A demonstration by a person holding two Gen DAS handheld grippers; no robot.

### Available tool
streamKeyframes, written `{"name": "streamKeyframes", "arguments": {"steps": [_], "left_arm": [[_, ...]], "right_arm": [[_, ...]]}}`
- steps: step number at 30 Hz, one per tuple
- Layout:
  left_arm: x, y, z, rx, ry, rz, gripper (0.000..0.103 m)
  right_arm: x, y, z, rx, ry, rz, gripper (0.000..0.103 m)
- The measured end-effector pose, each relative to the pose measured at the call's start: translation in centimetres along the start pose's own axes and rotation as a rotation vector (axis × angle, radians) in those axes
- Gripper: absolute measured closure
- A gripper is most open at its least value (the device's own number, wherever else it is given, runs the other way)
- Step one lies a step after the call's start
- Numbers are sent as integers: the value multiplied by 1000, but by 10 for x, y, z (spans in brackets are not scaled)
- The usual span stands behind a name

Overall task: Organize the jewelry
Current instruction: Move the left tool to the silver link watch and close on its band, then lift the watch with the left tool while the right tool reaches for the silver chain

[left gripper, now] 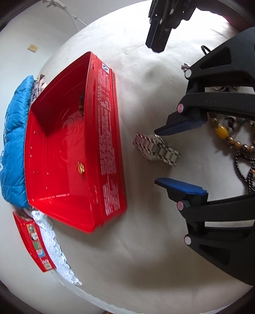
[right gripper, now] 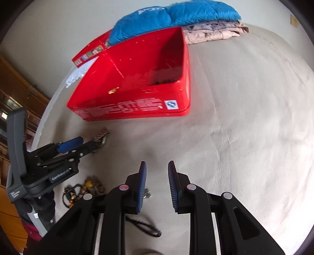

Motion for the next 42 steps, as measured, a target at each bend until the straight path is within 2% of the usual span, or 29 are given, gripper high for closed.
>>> {"name": "streamKeyframes", "arguments": {"steps": [3,4,5,7,15,21,29,37,42], "left_arm": [[8,-3,-3,-2,16,6,60],[12,-3,-5,-2,22,14,62],[17,-2,-5,-5,33,28,69],[20,-3,-5,-5,27,21,73],[17,-1,-4,-41,42,-1,73],[-4,17,-5,-60,76,-3,73],[-42,43,7,-82,63,-69,73],[-55,48,20,-91,21,-123,73],[-51,49,29,-109,17,-126,74]], "right_arm": [[8,2,0,-11,2,5,80],[9,4,1,-14,-4,11,80],[9,6,2,-15,-12,16,80],[9,5,4,-20,-10,12,80],[6,9,7,-15,-24,18,80],[-12,23,17,-44,-55,6,78],[-8,55,37,-60,-122,124,78],[13,64,45,8,-119,206,78],[19,58,52,22,-96,187,75]]}}
Point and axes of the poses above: each gripper's, at about its wrist camera, not at the fingertips, and x roughly the way its jaws point, z to its left, y to its underside, the point moved 9 cm from there along x, roughly the way its jaws point, and after that the axes turned 6 degrees about y, right-handed, at the moved point
